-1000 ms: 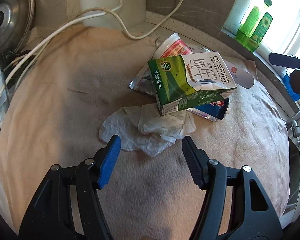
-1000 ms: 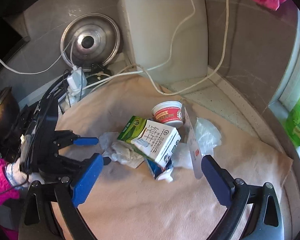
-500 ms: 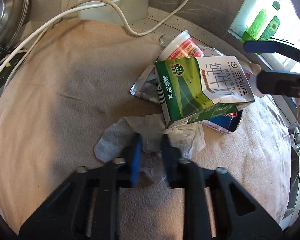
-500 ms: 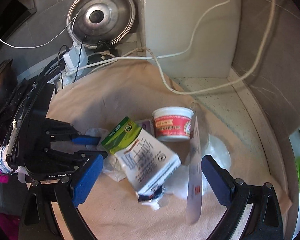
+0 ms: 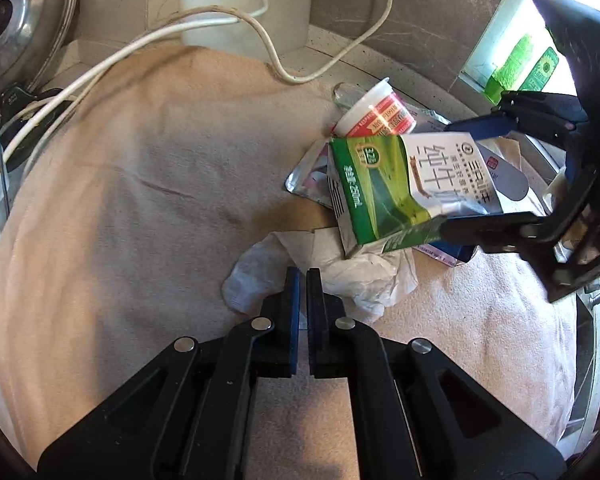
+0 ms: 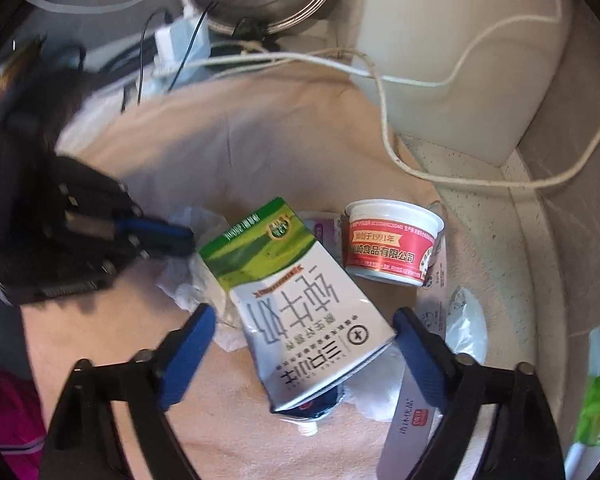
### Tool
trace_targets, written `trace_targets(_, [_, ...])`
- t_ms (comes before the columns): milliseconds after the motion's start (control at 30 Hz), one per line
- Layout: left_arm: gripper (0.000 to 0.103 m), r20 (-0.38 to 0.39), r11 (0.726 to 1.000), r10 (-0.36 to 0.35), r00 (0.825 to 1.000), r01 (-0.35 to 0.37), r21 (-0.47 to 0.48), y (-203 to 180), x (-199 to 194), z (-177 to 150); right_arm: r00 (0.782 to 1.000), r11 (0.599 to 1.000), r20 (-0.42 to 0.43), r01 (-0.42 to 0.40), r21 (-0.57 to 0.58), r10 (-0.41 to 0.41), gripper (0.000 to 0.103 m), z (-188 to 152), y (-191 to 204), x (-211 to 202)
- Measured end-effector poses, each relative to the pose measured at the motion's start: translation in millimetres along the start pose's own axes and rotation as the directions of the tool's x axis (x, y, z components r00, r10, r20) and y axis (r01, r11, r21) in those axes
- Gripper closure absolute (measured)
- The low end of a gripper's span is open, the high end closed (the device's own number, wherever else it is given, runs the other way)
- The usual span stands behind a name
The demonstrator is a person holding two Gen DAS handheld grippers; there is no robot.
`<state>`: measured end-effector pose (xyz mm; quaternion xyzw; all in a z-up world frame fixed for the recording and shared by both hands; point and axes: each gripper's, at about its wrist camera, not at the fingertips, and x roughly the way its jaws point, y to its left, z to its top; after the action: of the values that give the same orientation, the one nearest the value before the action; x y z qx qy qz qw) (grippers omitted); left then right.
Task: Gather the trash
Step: 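Grasp the green milk carton with the right tool while the left tool grasps the white tissue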
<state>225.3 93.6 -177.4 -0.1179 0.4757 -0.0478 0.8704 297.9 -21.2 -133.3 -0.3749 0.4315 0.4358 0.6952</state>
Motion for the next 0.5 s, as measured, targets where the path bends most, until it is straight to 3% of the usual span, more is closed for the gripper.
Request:
trace_targets(100, [0.099, 0.003, 1.000, 0.005, 1.000, -0.005, -0.022, 3.1, -2.2, 2.2, 0.999, 0.999, -0.024, 0.046, -0.029, -0.047, 0.028, -2.6, 3.5, 6.6])
trace_targets(167, [0.071, -0.012, 0.999, 0.001, 1.000, -0.001, -0.032, 4.3, -0.9, 3.2, 0.998, 0.997, -0.031, 0.059, -0.039, -0.061, 0.029, -4.4, 6.3, 9.3])
trace_targets(200, [0.045, -0.015, 1.000, 0.003, 1.000, -0.004, -0.025, 3.3, 0.0, 3.3, 0.998, 0.998, -0.032, 0.061, -0.034, -0.062, 0.029, -5.6, 7.2, 10.2])
trace_targets(233, [0.034, -0.013, 1.000, 0.013, 1.000, -0.013, -0.015, 1.2, 1.1, 3.3, 0.997, 0.998, -0.032, 0.063, -0.027, -0.064, 0.030, -7.1, 6.2, 9.7])
trace_targets(367, [0.034, -0.034, 0.999, 0.043, 0.999, -0.042, 0.017, -7.8, 14.1, 1.9, 0.997, 0.997, -0.018, 0.073, 0.030, -0.072, 0.032, -14.2, 1.4, 3.7])
trace_targets(400, [0.039, -0.026, 0.998, 0.058, 0.998, -0.057, 0.031, -10.3, 16.0, 1.1, 0.997, 0.996, -0.014, 0.076, 0.045, -0.075, 0.032, -16.3, -0.1, 1.7])
trace_targets(467, [0.064, -0.006, 0.994, 0.093, 0.996, -0.092, 0.062, -15.8, 17.4, -0.5, 0.997, 0.994, -0.001, 0.081, 0.070, -0.081, 0.033, -20.3, -2.1, -2.9])
trace_targets(500, [0.081, -0.001, 0.994, 0.097, 0.995, -0.097, 0.060, -16.1, 17.1, -0.7, 0.997, 0.994, 0.004, 0.079, 0.082, -0.079, 0.033, -21.2, -2.5, -4.9])
